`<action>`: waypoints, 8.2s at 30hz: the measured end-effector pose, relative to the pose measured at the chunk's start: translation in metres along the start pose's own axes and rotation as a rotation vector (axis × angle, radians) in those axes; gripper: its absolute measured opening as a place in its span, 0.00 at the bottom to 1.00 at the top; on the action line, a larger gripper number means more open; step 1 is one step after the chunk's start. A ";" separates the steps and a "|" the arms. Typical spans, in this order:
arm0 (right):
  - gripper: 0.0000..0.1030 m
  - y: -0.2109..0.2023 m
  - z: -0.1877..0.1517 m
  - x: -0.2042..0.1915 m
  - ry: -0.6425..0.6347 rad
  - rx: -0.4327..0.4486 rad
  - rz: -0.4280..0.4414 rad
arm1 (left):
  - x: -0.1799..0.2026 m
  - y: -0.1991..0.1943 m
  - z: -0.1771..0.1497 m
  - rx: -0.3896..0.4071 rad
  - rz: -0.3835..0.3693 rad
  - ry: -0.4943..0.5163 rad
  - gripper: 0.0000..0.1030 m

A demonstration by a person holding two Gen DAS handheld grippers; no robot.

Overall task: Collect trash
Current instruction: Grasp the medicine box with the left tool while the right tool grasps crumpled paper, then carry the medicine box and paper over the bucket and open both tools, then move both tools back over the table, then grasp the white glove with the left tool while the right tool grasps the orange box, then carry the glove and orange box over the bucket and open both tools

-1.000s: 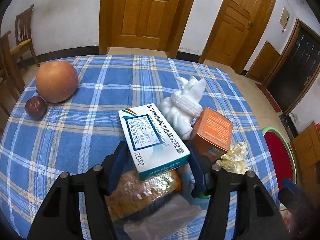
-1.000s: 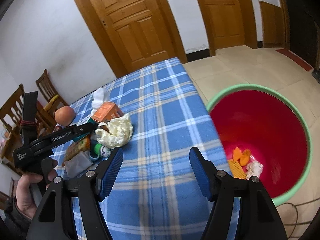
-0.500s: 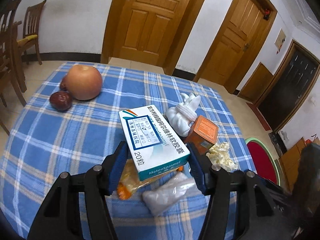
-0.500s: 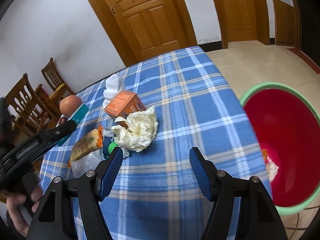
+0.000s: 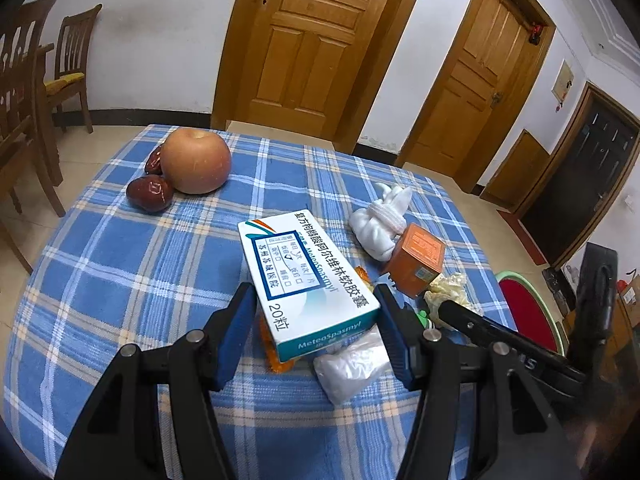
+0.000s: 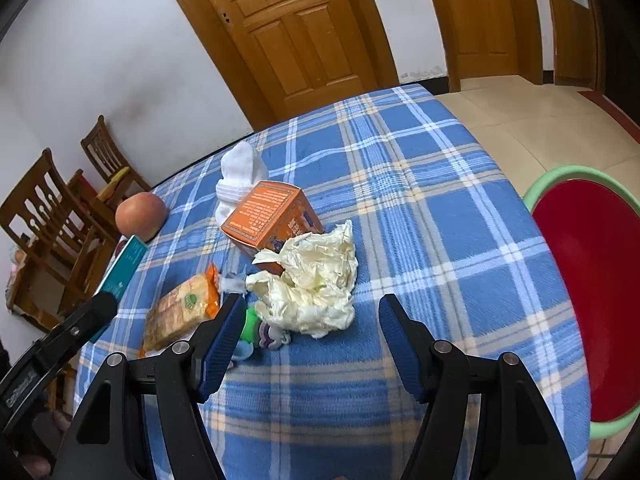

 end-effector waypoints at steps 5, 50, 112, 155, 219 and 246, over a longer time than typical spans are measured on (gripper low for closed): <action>0.28 0.000 -0.005 -0.003 -0.005 -0.003 0.019 | 0.003 -0.002 -0.003 -0.004 -0.015 0.000 0.58; 0.20 -0.158 -0.004 0.197 0.257 0.236 -0.186 | 0.260 0.042 -0.058 -0.186 -0.355 0.343 0.58; 0.47 -0.153 0.004 0.182 0.286 0.255 -0.174 | 0.154 0.052 0.001 -0.112 -0.140 0.267 0.61; 0.55 -0.108 0.006 0.172 0.285 0.186 -0.164 | 0.090 0.104 0.050 -0.087 -0.119 0.083 0.17; 0.63 0.059 0.031 -0.026 -0.070 -0.015 -0.074 | -0.031 0.050 0.018 0.005 0.013 -0.087 0.17; 0.50 -0.054 0.026 0.017 0.044 0.118 0.003 | 0.050 -0.001 0.026 0.040 -0.120 0.005 0.17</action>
Point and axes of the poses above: each gripper's, at about its wrist camera, not at the fingertips, and y roughly the way its jaws point, x to its right, z to its top, the point moved 7 cm from there along y, roughly the way its jaws point, and after that the axes turned 9 degrees about x, right-handed, at the moved point
